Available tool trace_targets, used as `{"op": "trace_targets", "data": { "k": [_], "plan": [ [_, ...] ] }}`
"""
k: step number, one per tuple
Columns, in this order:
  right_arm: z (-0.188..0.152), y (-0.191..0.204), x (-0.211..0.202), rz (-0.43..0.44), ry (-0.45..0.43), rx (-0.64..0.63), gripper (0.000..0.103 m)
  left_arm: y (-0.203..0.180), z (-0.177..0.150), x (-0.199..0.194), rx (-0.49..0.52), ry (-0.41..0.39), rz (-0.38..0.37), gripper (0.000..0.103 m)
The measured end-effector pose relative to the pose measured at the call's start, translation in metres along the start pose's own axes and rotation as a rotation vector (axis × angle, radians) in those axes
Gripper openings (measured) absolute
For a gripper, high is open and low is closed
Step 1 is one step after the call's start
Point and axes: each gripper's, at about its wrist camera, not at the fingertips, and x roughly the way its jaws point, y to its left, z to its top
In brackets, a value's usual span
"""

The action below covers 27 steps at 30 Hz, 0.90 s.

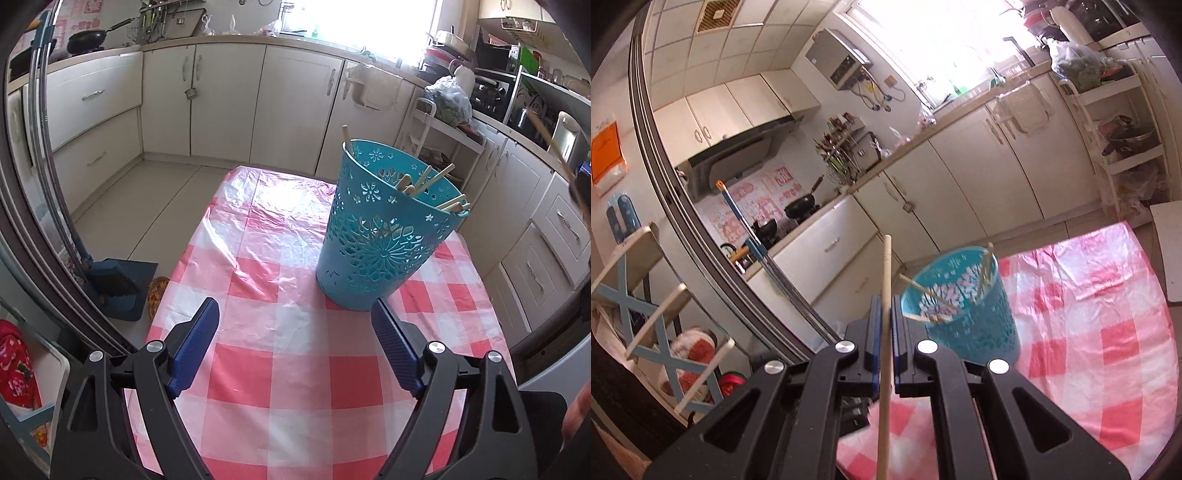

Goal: Organize utensils
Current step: 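Lift the held chopstick over the basket with the right gripper and release it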

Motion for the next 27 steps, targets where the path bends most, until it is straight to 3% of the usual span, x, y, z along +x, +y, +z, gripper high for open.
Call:
{"op": "trace_targets", "data": {
  "k": [7, 13, 18, 27],
  "plan": [
    [0.051, 0.011, 0.053, -0.012, -0.153, -0.024, 0.006, 0.008, -0.01, 0.007, -0.023, 0.039, 0.002, 0.083],
    [0.06, -0.007, 0.093, -0.119, -0.223, -0.02, 0.006, 0.025, -0.014, 0.017, -0.078, 0.068, 0.009, 0.084],
    [0.055, -0.021, 0.118, -0.21, -0.197, -0.054, 0.006, 0.031, -0.013, 0.027, -0.103, 0.08, 0.004, 0.084],
    [0.033, -0.03, 0.132, -0.257, -0.113, -0.107, 0.006, 0.028, -0.013, 0.037, -0.106, 0.1, -0.007, 0.085]
  ]
}}
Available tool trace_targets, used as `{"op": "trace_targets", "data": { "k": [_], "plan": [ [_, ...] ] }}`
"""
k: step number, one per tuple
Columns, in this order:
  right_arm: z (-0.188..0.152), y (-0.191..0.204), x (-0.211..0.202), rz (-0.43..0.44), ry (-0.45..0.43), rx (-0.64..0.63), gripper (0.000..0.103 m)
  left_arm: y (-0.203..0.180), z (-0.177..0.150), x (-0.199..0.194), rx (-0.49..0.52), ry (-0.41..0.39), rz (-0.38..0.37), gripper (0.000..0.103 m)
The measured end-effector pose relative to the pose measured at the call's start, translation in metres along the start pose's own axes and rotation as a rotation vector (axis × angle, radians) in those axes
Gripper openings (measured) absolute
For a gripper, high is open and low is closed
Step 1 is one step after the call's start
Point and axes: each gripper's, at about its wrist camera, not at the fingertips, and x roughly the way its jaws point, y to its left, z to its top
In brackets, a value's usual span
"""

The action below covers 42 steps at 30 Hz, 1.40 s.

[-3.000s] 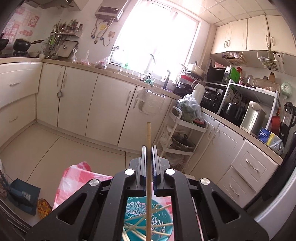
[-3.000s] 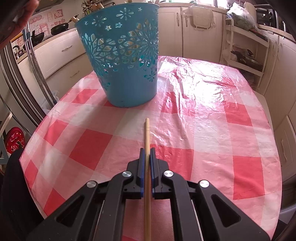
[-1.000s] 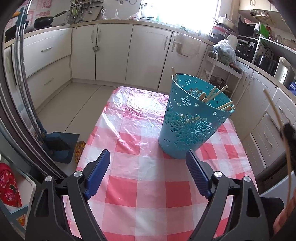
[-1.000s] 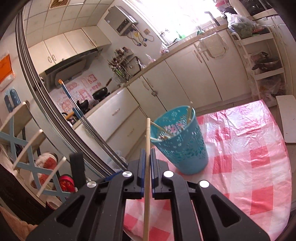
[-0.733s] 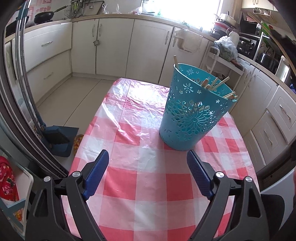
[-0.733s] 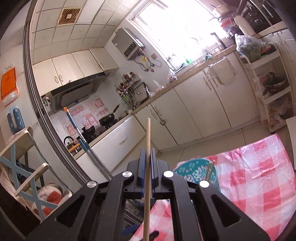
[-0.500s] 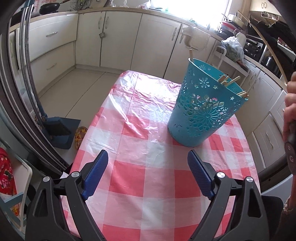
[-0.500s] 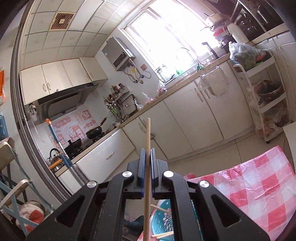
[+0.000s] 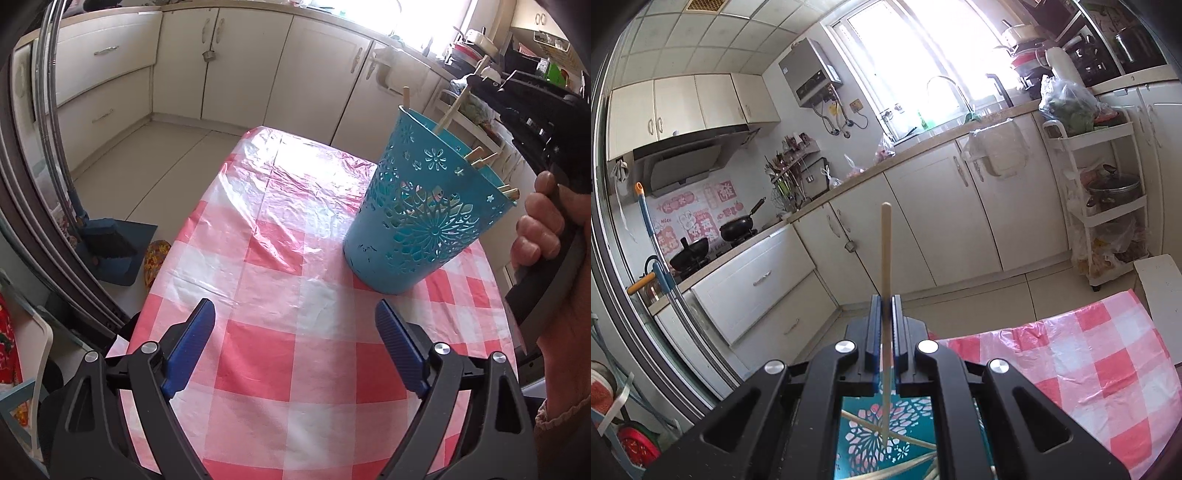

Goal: Organize utensils

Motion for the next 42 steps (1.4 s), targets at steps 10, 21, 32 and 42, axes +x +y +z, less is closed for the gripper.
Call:
{"op": "trace_targets", "data": {
  "k": [10, 21, 32, 42],
  "plan": [
    [-0.028, 0.004, -0.05, 0.006, 0.133, -0.069, 0.022, -0.012, 0.007, -0.035, 0.047, -0.043, 0.023, 0.095],
    [-0.037, 0.016, -0.156, -0.157, 0.193, -0.056, 0.092, -0.037, 0.013, -0.123, 0.166, -0.156, 0.128, 0.095],
    [-0.033, 0.079, -0.243, -0.162, 0.152, -0.088, 0.096, -0.061, -0.002, -0.22, 0.292, -0.201, 0.213, 0.095],
    [-0.069, 0.14, -0.316, -0.151, 0.082, -0.197, 0.096, -0.041, -0.042, -0.292, 0.168, -0.233, 0.158, 0.095]
  ]
}}
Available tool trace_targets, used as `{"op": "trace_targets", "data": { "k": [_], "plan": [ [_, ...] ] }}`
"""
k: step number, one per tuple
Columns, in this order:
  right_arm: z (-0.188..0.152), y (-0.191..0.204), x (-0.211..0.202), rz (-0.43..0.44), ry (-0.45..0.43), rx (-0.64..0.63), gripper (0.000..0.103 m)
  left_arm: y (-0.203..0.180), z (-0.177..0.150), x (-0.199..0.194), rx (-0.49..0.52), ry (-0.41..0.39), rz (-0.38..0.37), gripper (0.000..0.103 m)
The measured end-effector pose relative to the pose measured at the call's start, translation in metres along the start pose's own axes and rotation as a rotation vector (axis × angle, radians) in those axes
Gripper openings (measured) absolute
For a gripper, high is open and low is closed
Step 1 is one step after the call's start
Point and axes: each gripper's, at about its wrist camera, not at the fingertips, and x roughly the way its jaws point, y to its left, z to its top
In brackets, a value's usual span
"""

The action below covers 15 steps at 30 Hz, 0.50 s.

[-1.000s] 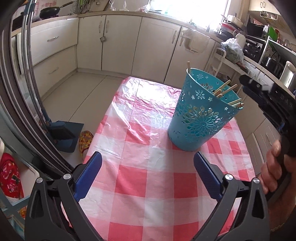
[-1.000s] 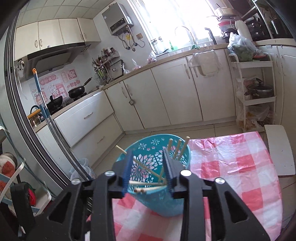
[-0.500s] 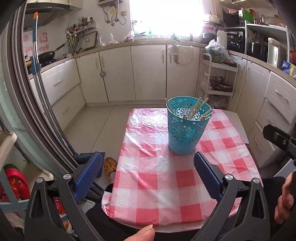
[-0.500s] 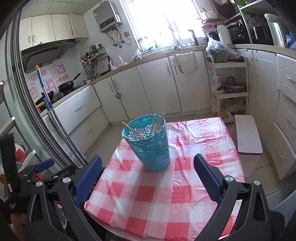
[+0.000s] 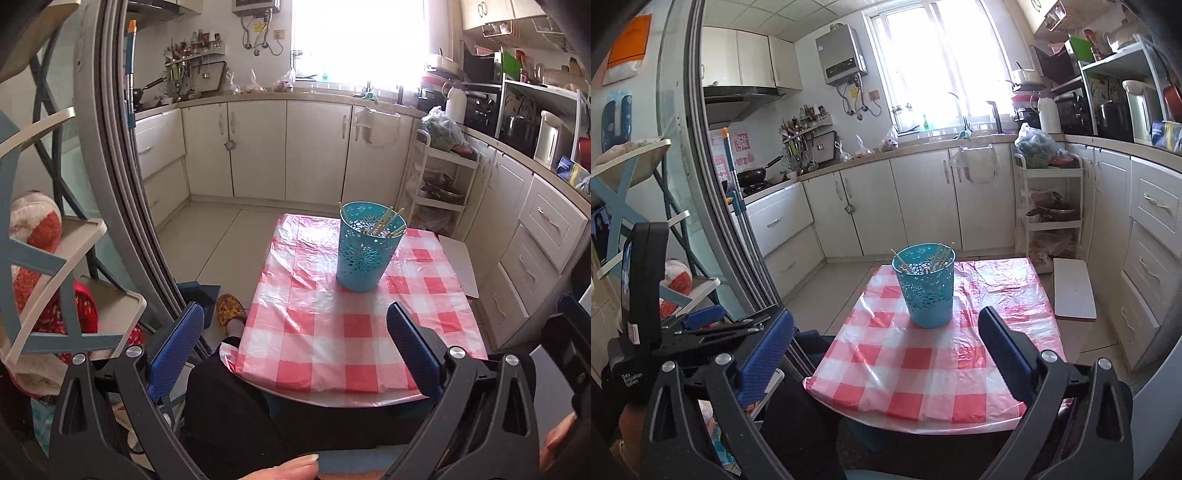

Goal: Organize utensils

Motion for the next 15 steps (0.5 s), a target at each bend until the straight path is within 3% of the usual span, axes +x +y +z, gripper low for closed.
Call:
{"op": "trace_targets", "data": {
  "k": [15],
  "plan": [
    [-0.014, 0.01, -0.033, -0.007, -0.06, -0.039, 0.096, -0.015, -0.019, -0.041, 0.043, -0.034, 0.006, 0.095]
  ]
}}
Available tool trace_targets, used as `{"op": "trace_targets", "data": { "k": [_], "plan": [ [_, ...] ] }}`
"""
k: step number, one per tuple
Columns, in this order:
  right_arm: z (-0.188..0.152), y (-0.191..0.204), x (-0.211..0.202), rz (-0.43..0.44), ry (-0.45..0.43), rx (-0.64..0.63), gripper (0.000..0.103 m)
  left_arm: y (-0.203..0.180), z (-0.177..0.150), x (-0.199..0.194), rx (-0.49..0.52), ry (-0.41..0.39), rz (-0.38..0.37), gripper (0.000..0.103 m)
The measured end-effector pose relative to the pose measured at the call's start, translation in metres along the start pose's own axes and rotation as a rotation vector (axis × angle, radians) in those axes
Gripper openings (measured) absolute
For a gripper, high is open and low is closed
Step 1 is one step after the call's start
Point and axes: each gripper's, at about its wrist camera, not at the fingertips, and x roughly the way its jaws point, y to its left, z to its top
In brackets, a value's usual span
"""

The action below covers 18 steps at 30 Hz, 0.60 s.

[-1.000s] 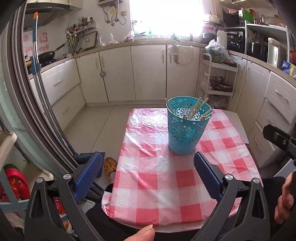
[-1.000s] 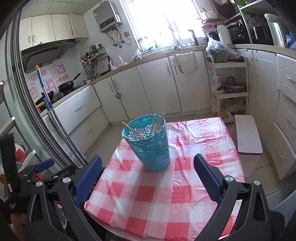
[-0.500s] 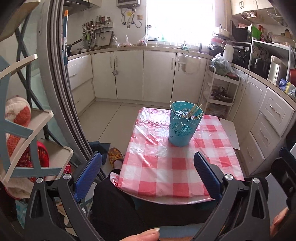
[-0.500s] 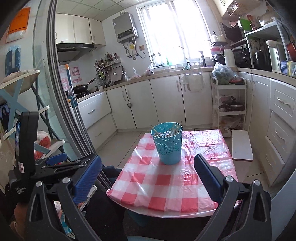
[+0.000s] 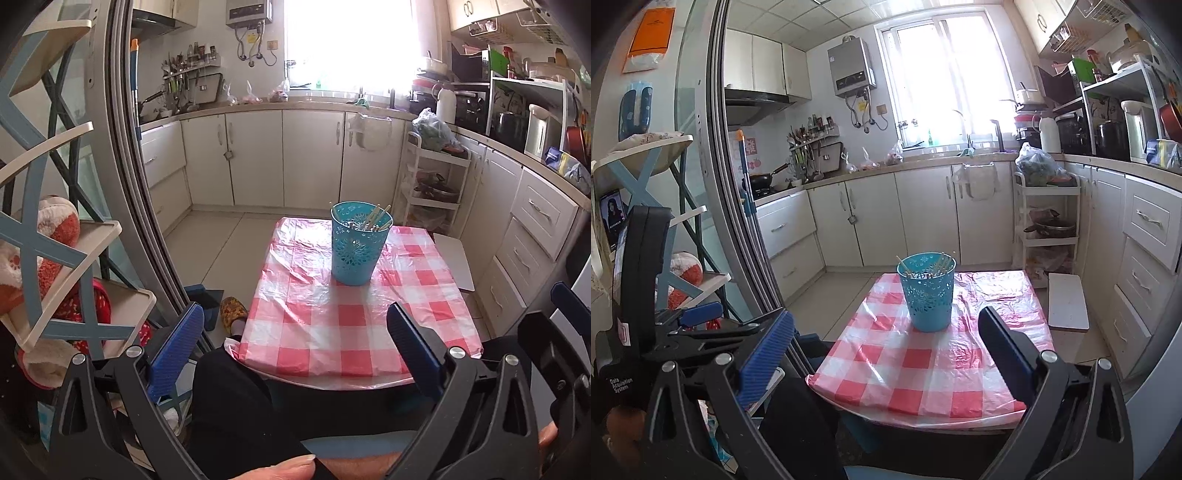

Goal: Organize utensils

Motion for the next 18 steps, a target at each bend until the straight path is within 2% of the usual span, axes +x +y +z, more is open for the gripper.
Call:
{"op": "trace_targets", "data": {
  "k": [18],
  "plan": [
    [-0.0028, -0.0019, -0.0061, -0.014, -0.013, 0.003, 0.096, -0.0073, -0.0021, -0.005, 0.029, -0.003, 0.026, 0.095]
  ]
}}
